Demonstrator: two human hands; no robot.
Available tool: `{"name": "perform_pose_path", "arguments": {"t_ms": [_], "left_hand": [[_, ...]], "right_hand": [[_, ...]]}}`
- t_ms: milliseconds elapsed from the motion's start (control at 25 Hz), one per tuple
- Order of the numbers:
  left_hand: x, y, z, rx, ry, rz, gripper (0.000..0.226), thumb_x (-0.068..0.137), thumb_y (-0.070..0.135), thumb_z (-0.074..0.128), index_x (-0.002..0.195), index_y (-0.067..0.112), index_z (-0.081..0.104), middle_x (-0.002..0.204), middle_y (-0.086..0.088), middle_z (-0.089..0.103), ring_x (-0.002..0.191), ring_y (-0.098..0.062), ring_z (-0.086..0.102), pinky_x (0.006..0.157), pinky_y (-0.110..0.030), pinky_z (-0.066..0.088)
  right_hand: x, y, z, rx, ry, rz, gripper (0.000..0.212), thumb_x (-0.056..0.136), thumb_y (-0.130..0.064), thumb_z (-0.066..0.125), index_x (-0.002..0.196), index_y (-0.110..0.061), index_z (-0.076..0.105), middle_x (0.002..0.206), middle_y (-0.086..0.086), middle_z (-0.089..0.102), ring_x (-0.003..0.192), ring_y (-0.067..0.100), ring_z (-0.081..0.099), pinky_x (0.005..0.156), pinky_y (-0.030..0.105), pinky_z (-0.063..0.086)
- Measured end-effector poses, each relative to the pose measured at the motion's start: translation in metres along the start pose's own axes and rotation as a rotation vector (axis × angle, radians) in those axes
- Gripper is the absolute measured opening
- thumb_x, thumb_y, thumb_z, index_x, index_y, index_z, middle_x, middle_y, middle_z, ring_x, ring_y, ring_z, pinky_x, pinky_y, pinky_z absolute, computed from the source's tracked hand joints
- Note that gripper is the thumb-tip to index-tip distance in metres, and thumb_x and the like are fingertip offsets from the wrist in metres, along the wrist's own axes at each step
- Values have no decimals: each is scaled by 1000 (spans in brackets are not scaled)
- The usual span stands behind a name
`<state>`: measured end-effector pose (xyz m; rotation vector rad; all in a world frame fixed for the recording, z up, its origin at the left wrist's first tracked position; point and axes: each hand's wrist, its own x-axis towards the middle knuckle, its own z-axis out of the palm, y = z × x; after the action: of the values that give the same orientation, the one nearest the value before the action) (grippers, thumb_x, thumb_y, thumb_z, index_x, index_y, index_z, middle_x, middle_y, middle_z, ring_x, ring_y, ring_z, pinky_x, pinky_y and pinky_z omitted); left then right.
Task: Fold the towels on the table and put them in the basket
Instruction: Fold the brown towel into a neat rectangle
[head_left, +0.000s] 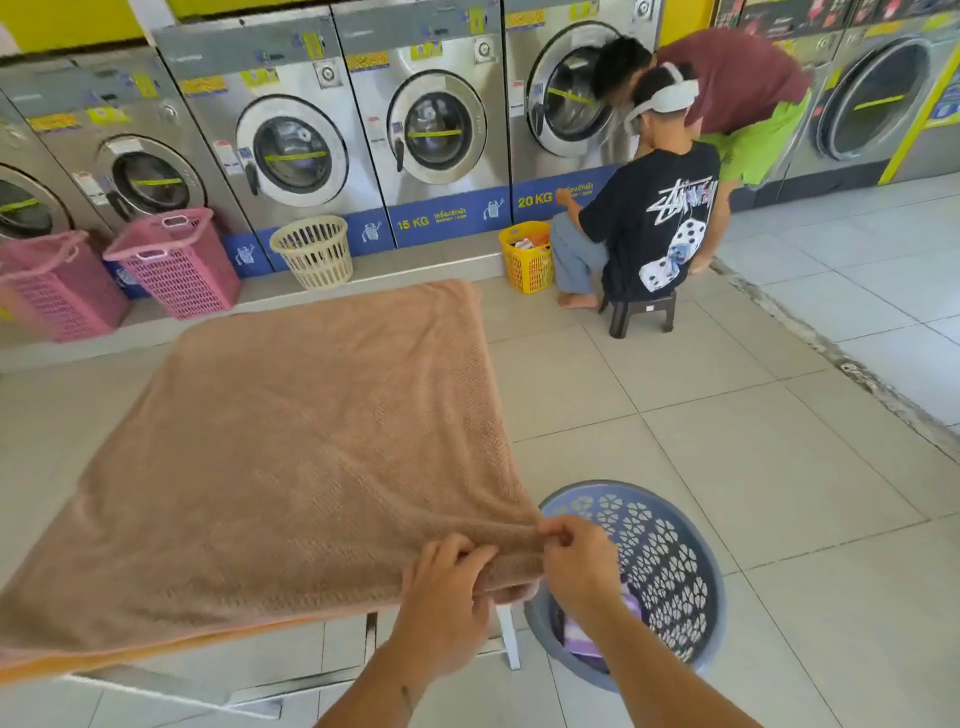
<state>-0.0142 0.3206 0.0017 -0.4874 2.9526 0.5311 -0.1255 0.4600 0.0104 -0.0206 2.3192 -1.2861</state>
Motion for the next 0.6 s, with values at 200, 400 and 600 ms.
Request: {"name": "perform_pose_path", "arguments": {"t_ms": [200,400,600], "left_hand": [[-17,-19,6,132,-109,-69,78,89,17,54,153,40,16,157,0,0,145,-25,2,118,-45,20],[-21,-32,1,226,-161,-167,88,87,21,59,153,40,5,158,-4,-4,143,-31,7,110,-51,31],[-23,-24,-8,200,-120,-136,71,85,22,56,148,35,24,151,-4,17,138,-30,18,116,-50,19]], "right_hand": [[-2,19,8,-255,-47,-11,41,74,-1,48,99,-22,73,96,1,69,88,24,65,75,37,56],[-1,24,13,-515,-250,-30,29,83,-11,44,95,-8,70,96,11,73,77,23,63,68,36,52],[-6,4,-15,-474,-232,0,37,89,-2,44,118,-14,64,114,10,62,88,24,61,71,32,52]]}}
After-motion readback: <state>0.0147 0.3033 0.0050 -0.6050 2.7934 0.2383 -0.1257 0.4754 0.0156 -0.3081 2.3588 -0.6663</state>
